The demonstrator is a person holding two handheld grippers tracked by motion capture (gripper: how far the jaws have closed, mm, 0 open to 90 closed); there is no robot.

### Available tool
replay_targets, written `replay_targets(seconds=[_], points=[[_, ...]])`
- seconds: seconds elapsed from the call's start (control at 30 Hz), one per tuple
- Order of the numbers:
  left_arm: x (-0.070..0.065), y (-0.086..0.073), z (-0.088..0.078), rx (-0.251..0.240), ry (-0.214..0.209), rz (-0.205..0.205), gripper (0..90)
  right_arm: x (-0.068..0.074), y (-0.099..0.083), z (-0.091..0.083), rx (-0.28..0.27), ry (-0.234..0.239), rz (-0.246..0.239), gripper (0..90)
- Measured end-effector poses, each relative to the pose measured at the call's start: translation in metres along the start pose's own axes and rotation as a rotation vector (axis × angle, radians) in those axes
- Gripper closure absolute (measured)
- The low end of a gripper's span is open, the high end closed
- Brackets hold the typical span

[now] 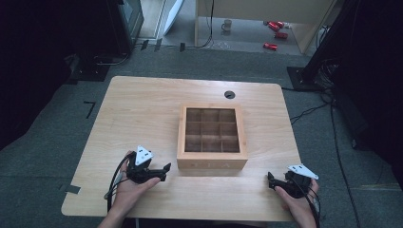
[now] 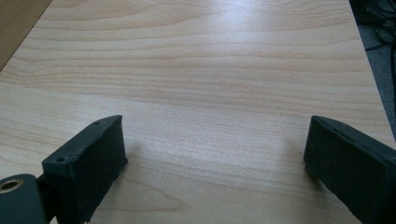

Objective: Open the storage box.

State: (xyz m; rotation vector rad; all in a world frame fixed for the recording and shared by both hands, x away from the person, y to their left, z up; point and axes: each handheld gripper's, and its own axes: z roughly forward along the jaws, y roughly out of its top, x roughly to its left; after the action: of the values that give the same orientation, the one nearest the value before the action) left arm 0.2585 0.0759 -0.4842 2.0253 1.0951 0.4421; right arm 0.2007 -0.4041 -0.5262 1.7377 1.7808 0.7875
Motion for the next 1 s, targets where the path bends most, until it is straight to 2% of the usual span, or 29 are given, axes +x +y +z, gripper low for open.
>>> replay_targets(seconds=[0.1, 0.17, 0.37, 0.5, 0.57, 0.67, 0.8, 0.87, 1.0], points=[[-0.006, 0.003, 0.003, -0.003, -0.016, 0.008, 9.8, 0.000, 0.000, 0.000, 0.000, 0.000, 0.000, 5.0], [-0.008, 0.005, 0.004, -0.006, -0.021, 0.009, 13.1, 0.000, 0.000, 0.000, -0.001, -0.001, -0.001, 4.9], [-0.019, 0.010, 0.010, -0.015, -0.071, 0.003, 17.4, 0.000, 0.000, 0.000, -0.001, -0.001, -0.001, 5.0], [-0.027, 0.012, 0.012, -0.029, -0.103, 0.009, 34.1, 0.001, 0.000, 0.000, -0.002, -0.002, -0.001, 5.8], [-0.029, 0.013, 0.013, -0.033, -0.141, 0.014, 43.4, 0.002, 0.000, -0.001, -0.001, -0.005, 0.001, 9.8], [-0.031, 0.014, 0.014, -0.033, -0.182, 0.021, 54.3, 0.003, 0.002, -0.003, 0.004, -0.031, 0.035, 14.1], [-0.029, 0.015, 0.014, -0.026, -0.195, 0.020, 56.7, 0.005, 0.005, -0.007, -0.015, 0.005, 0.067, 16.6], [-0.027, 0.015, 0.013, -0.021, -0.205, 0.020, 59.1, 0.008, 0.006, -0.008, -0.023, 0.007, 0.061, 16.9], [-0.023, 0.015, 0.012, -0.012, -0.232, -0.005, 62.8, 0.015, 0.010, -0.010, -0.042, 0.010, 0.053, 17.0]])
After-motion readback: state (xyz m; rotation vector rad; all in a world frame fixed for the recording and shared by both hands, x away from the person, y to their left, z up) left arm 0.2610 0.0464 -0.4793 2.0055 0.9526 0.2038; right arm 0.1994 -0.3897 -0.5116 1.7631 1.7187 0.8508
